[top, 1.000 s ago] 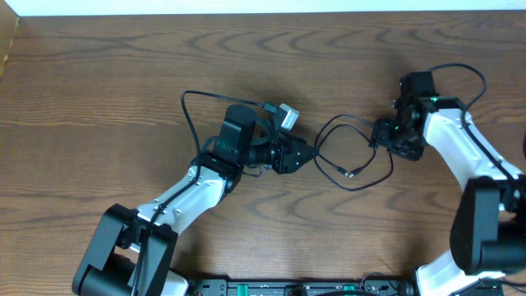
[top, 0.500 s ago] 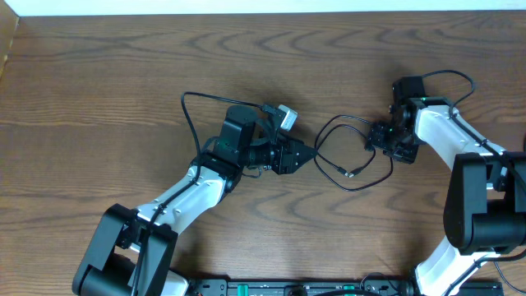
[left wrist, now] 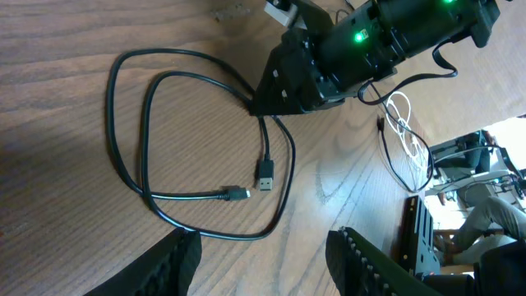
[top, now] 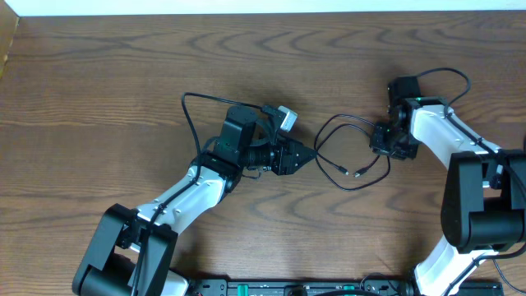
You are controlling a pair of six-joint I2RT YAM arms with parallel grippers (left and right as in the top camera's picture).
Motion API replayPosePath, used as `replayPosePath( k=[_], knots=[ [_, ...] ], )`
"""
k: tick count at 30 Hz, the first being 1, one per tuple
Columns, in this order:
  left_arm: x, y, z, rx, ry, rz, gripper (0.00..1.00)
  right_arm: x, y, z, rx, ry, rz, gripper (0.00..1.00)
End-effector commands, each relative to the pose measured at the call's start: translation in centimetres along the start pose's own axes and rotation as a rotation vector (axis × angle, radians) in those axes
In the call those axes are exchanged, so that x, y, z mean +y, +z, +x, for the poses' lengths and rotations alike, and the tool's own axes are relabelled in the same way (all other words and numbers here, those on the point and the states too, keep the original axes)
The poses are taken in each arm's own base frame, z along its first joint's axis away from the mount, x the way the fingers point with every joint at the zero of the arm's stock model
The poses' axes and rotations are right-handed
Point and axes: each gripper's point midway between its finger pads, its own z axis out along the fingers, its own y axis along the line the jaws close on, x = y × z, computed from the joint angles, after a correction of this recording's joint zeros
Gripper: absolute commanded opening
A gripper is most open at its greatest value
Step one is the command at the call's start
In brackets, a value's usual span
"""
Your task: Untangle cables
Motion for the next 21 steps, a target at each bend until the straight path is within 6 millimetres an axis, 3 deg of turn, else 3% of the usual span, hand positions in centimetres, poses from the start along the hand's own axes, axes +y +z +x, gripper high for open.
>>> replayPosePath(
  k=[1, 6, 10, 16, 21],
  knots=[
    [-0.4, -0.2, -0.5, -0.012, 0.012, 0.001, 0.54, 0.9, 3.4, 3.2, 0.132, -0.066, -0.002, 0.02],
    [-0.1, -0.2, 0.1, 0.011, -0.013, -0.009, 0.55, 5.1, 2.8, 3.6, 0.146, -0.136, -0.197, 0.01],
    [0.0, -0.2, 0.6, 0.027, -0.030, -0.015, 0.55, 7.1, -0.2, 2.1, 0.082, -0.151, -0.301, 0.01],
    [0.1, -0.1, 0.9, 0.040, -0.004, -0.016, 0.65, 8.7, -8.1, 0.2, -0.088, -0.190, -0.462, 0.01],
    [-1.3, 0.7, 1.7, 0.068, 0.111, 0.017, 0.84, 8.6, -14.3, 0.2, -0.235, -0.224, -0.516, 0.01]
  ],
)
